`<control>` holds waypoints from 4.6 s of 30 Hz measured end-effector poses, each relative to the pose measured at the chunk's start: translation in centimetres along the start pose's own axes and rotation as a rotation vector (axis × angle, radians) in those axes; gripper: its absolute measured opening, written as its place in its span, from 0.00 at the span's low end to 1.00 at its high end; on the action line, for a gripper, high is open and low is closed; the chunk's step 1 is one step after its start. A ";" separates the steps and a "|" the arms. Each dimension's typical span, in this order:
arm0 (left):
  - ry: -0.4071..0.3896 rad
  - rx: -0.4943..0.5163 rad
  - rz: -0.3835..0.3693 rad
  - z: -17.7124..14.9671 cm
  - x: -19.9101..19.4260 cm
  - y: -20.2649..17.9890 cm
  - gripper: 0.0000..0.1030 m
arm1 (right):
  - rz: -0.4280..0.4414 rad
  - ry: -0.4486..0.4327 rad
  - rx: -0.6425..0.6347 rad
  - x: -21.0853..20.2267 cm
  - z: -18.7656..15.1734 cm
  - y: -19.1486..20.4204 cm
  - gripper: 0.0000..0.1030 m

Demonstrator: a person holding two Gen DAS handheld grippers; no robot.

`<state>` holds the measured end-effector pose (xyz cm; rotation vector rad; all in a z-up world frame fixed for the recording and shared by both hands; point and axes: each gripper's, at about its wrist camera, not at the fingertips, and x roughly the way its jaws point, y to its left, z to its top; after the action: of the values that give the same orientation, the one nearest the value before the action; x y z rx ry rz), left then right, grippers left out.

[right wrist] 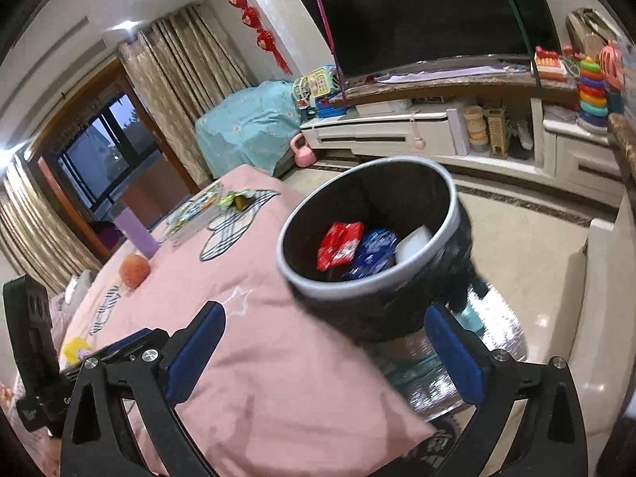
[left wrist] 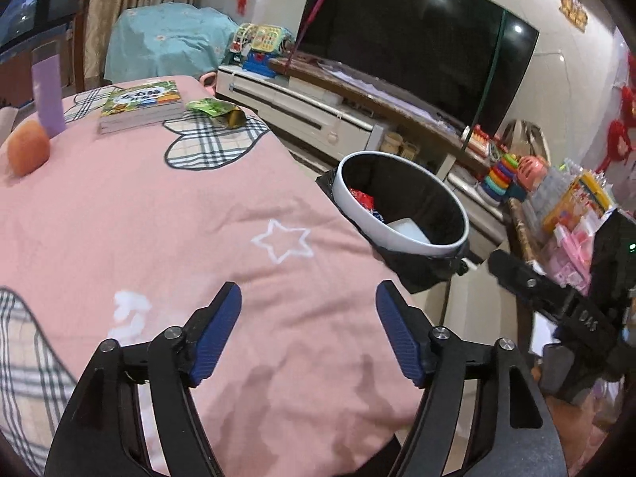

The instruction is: Collect trash

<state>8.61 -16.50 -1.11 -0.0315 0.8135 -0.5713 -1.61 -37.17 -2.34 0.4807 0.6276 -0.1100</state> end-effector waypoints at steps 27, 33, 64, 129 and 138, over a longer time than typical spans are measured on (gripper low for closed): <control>-0.418 0.101 0.348 -3.5 -6.9 0.1 1.00 | -0.167 -0.391 -0.257 -6.3 -2.1 6.7 1.00; -0.392 0.071 0.369 -4.5 -5.9 0.8 1.00 | -0.173 -0.373 -0.218 -5.3 -3.5 5.7 1.00; -0.449 0.034 0.443 -6.4 -7.8 1.9 1.00 | -0.205 -0.402 -0.289 -4.6 -6.1 7.5 1.00; -0.446 0.062 0.444 -6.6 -7.9 1.6 1.00 | -0.134 -0.392 -0.267 -5.1 -6.3 8.0 1.00; -0.441 0.064 0.439 -6.6 -7.8 1.7 1.00 | -0.133 -0.389 -0.264 -5.1 -6.2 8.0 1.00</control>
<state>0.63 -9.98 -0.83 0.0767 0.3526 -0.1608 -7.10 -27.41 -0.53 0.1541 0.2847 -0.2368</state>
